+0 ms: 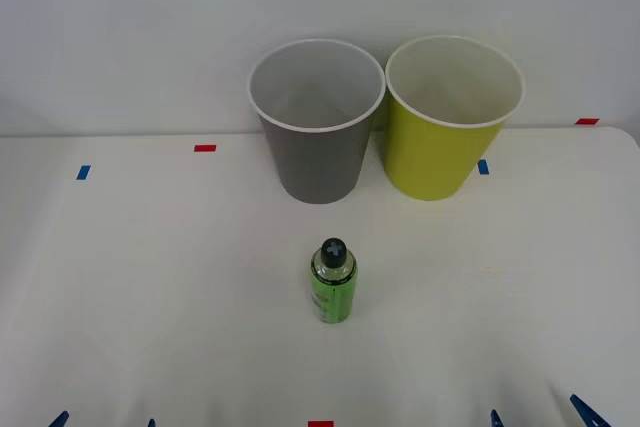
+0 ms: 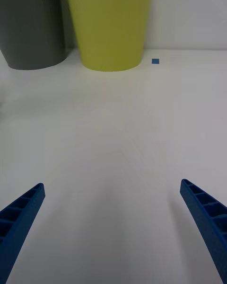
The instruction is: Put cans in the gray bin and PET bottles in the light green bin.
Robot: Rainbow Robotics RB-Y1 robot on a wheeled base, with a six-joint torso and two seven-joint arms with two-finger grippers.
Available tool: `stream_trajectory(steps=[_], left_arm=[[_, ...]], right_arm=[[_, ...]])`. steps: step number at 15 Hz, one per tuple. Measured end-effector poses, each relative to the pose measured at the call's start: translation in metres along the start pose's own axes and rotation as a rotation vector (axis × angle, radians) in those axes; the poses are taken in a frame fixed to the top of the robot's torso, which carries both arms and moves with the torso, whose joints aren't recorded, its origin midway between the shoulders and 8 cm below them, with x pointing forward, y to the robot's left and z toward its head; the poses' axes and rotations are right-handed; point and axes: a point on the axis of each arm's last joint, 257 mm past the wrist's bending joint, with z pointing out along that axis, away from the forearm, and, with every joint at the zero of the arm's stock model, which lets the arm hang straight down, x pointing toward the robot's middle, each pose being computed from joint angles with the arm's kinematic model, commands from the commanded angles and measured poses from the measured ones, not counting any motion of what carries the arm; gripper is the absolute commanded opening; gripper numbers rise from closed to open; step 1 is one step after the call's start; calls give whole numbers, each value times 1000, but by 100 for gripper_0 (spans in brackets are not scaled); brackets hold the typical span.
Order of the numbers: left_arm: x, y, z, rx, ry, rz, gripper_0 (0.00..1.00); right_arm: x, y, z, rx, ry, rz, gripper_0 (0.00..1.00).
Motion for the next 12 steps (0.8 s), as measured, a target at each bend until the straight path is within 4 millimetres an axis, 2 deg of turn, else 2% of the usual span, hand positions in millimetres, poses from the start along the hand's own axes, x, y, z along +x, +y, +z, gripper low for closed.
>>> stream_trajectory(steps=[12], left_arm=[[0, 0, 0, 0, 0, 0, 100]], right_arm=[[0, 0, 0, 0, 0, 0, 100]])
